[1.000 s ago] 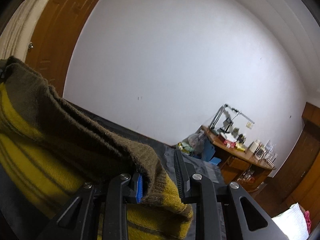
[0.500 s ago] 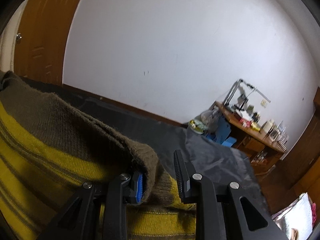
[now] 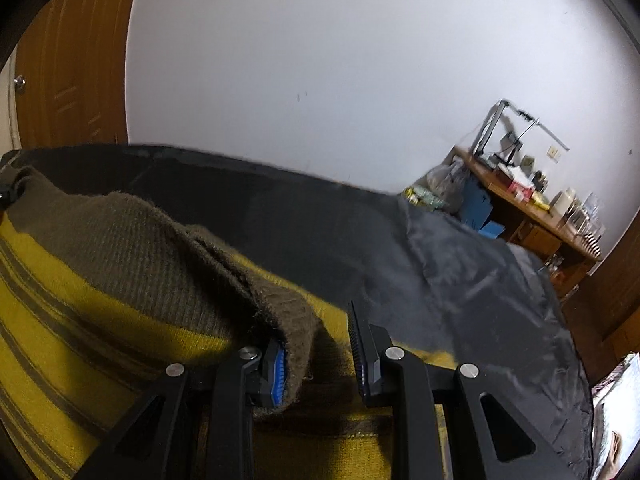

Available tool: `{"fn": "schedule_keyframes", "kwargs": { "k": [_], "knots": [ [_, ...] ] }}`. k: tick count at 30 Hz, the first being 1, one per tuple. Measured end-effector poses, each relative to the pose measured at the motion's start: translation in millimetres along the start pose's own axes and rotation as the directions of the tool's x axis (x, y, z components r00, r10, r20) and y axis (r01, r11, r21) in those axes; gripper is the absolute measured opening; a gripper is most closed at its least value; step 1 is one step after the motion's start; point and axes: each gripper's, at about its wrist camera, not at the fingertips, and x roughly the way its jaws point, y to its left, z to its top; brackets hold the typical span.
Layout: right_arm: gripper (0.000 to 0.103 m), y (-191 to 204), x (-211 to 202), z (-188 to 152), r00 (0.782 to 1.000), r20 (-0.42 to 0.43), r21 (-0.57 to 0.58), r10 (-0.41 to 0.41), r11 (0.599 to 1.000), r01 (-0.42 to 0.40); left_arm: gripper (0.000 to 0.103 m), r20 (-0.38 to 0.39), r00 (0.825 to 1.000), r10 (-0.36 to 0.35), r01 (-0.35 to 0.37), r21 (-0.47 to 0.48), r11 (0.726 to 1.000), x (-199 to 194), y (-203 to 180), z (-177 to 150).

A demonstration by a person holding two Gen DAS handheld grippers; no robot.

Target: Fold clothes

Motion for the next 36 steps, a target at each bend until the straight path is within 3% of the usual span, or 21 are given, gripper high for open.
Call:
{"fn": "schedule_keyframes", "kwargs": {
  "k": [1, 3, 4, 5, 7, 9, 11, 15, 18, 22, 27, 29, 32, 36],
  "knots": [
    [0.029, 0, 1, -1, 1.000, -0.009, 0.001, 0.000, 1.000, 0.000, 0.037, -0.007, 1.000, -0.001, 0.001, 0.002, 1.000, 0, 0, 0],
    [0.032, -1, 3, -2, 1.000, -0.027, 0.002, 0.001, 1.000, -0.001, 0.063, -0.020, 1.000, -0.013, 0.013, 0.001, 1.000, 0, 1, 1],
    [0.042, -1, 4, -2, 0.999, -0.036, 0.003, 0.002, 1.000, -0.002, 0.068, -0.026, 0.999, -0.029, 0.029, -0.005, 1.000, 0, 2, 2],
    [0.067, -3, 3, -3, 0.999, -0.039, 0.015, 0.000, 1.000, 0.000, 0.072, -0.033, 0.998, -0.056, 0.055, -0.021, 0.998, -1, 5, 3],
    [0.084, -15, -1, -3, 1.000, -0.026, 0.076, 0.015, 0.997, -0.013, 0.074, -0.041, 0.993, -0.108, 0.105, -0.068, 0.992, -4, 13, 6],
    [0.084, -33, -7, -5, 0.998, -0.015, 0.170, 0.068, 0.983, -0.064, 0.080, -0.037, 0.992, -0.121, 0.116, -0.116, 0.986, -10, 22, 8],
    [0.084, -51, -15, -8, 0.993, 0.002, 0.262, 0.115, 0.959, -0.112, 0.082, -0.022, 0.996, -0.086, 0.082, -0.150, 0.985, -19, 30, 9],
    [0.084, -70, -34, -15, 0.989, 0.043, 0.361, 0.143, 0.921, -0.149, 0.082, 0.001, 0.999, -0.052, 0.052, -0.169, 0.984, -36, 37, 5],
    [0.084, -63, -44, -15, 0.987, 0.061, 0.343, 0.146, 0.926, -0.158, 0.082, 0.014, 1.000, -0.022, 0.024, -0.156, 0.987, -46, 37, -2],
    [0.084, -52, -42, -7, 0.966, 0.073, 0.312, 0.247, 0.914, -0.257, 0.082, 0.018, 0.998, -0.065, 0.067, -0.121, 0.990, -54, 25, -13],
    [0.084, -59, -57, 4, 0.927, 0.173, 0.353, 0.334, 0.857, -0.375, 0.082, 0.010, 0.996, -0.093, 0.093, -0.026, 0.995, -55, 2, -22],
    [0.084, -68, -61, 4, 0.936, 0.184, 0.399, 0.299, 0.848, -0.349, 0.082, 0.005, 0.996, -0.087, 0.087, -0.008, 0.996, -54, -4, -25],
    [0.084, -60, -65, 3, 0.943, 0.172, 0.349, 0.284, 0.878, -0.328, 0.082, 0.000, 0.996, -0.089, 0.089, -0.003, 0.996, -52, -8, -26],
    [0.084, -19, -58, -7, 0.903, 0.078, 0.226, 0.422, 0.875, -0.429, 0.082, -0.017, 0.998, -0.065, 0.065, 0.001, 0.998, -44, -16, -23]
  ]
}}
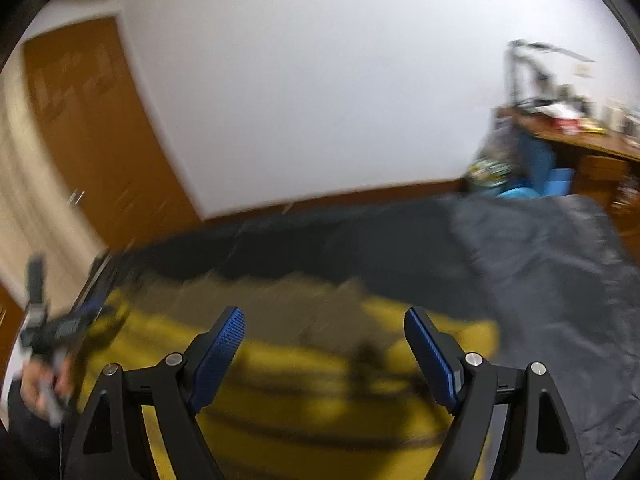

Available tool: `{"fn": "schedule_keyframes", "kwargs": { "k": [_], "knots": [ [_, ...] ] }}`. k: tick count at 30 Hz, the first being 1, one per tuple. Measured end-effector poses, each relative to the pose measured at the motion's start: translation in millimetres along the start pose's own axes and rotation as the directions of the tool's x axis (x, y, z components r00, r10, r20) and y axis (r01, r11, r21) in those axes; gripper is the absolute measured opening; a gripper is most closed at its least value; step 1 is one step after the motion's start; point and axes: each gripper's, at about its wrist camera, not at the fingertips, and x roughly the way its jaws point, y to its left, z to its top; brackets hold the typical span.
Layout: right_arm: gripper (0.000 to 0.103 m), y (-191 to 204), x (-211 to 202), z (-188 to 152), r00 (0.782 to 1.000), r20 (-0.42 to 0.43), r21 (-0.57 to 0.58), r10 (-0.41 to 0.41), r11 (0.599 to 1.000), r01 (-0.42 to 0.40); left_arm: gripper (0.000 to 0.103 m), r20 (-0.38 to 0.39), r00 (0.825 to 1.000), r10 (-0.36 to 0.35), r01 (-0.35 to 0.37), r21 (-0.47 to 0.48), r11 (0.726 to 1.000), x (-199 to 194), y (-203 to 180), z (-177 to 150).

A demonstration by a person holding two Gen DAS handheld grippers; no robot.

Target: Fold clothes

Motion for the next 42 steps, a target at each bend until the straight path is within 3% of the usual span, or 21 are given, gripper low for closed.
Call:
{"fn": "schedule_keyframes", "kwargs": {
  "k": [5, 8, 13, 16, 22, 29, 33, 37, 42],
  "knots": [
    [0.084, 20, 38, -16, 0.989, -0.144, -0.069, -0.016, 0.998, 0.006, 0.083, -0.036, 0.998, 0.053, -0.053, 0.020, 0.998, 16, -7, 0],
    [0.084, 9, 56, -13, 0.983, -0.164, -0.048, -0.088, 0.996, 0.081, 0.083, -0.061, 0.995, 0.082, -0.080, 0.022, 0.997, 25, -7, -3],
    [0.084, -32, 65, 8, 0.964, -0.087, 0.057, -0.250, 0.965, 0.256, 0.085, -0.077, 0.994, 0.082, -0.081, 0.011, 0.997, 31, 0, -8],
    [0.084, -51, 65, 9, 0.950, -0.071, 0.121, -0.303, 0.943, 0.310, 0.087, -0.076, 0.994, 0.081, -0.080, 0.014, 0.997, 30, 3, -11],
    [0.084, -50, 55, 1, 0.945, -0.057, 0.106, -0.324, 0.939, 0.328, 0.088, -0.079, 0.993, 0.084, -0.084, 0.011, 0.996, 30, 3, -10],
    [0.084, 3, 40, -4, 0.960, 0.049, -0.019, -0.277, 0.960, 0.279, 0.088, -0.066, 0.995, 0.073, -0.075, -0.035, 0.997, 26, 8, 7],
    [0.084, 22, 63, -13, 0.966, 0.003, -0.108, -0.260, 0.960, 0.259, 0.088, -0.072, 0.994, 0.083, -0.087, -0.060, 0.994, 36, 12, 17],
    [0.084, 9, 92, -24, 0.945, -0.101, -0.087, -0.311, 0.949, 0.302, 0.088, -0.079, 0.990, 0.115, -0.118, -0.042, 0.992, 47, 11, 16],
    [0.085, 7, 97, -26, 0.946, -0.100, -0.078, -0.310, 0.950, 0.303, 0.089, -0.076, 0.983, 0.165, -0.164, 0.021, 0.986, 58, 2, 10]
  ]
}}
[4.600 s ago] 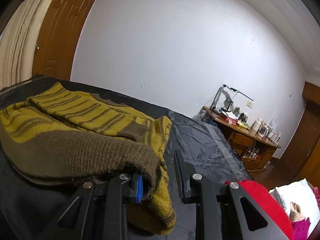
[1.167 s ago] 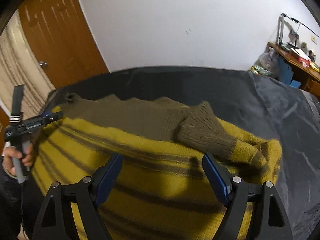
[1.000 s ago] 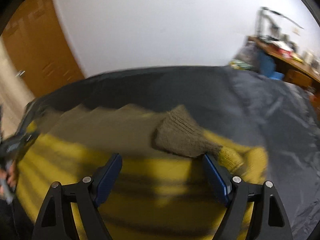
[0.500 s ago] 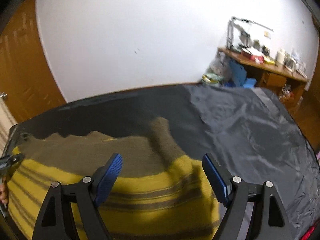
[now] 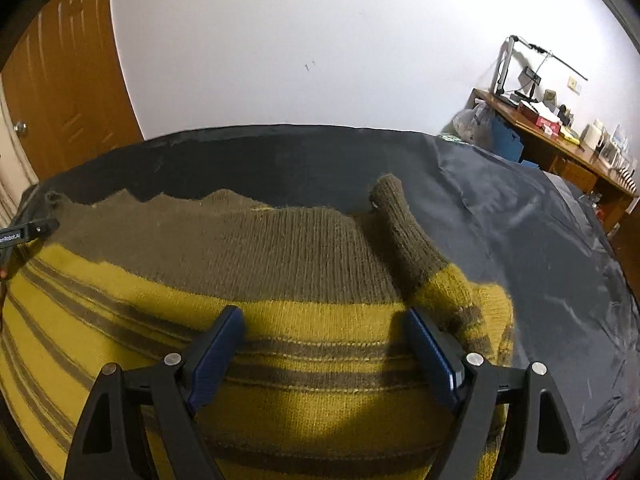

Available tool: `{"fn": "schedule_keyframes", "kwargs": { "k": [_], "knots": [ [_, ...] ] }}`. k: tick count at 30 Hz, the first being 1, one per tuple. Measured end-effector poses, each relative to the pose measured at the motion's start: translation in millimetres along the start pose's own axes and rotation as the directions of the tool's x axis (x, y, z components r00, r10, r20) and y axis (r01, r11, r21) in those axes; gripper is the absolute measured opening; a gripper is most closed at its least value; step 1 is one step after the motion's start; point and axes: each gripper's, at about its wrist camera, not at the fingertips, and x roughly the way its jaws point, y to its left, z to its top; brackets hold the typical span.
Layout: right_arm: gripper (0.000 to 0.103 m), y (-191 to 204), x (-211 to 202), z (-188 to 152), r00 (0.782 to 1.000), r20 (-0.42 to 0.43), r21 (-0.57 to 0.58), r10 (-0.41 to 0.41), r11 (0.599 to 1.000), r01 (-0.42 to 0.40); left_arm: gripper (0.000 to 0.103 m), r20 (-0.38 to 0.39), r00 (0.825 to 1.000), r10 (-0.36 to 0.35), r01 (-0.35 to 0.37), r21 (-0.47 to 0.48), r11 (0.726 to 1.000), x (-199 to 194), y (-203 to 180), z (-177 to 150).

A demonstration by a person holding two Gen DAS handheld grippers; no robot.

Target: Fold clothes

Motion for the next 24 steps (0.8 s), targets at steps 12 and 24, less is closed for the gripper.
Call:
{"fn": "schedule_keyframes", "kwargs": {
  "k": [12, 24],
  "knots": [
    [0.086, -6, 5, -12, 1.000, 0.007, 0.003, 0.017, 1.000, -0.017, 0.091, 0.012, 1.000, -0.021, 0.021, 0.000, 1.000, -5, 1, -13],
    [0.086, -9, 4, -18, 1.000, 0.011, -0.003, 0.023, 1.000, -0.023, 0.094, -0.017, 1.000, 0.005, -0.005, -0.017, 1.000, -7, -1, -8]
  ]
}}
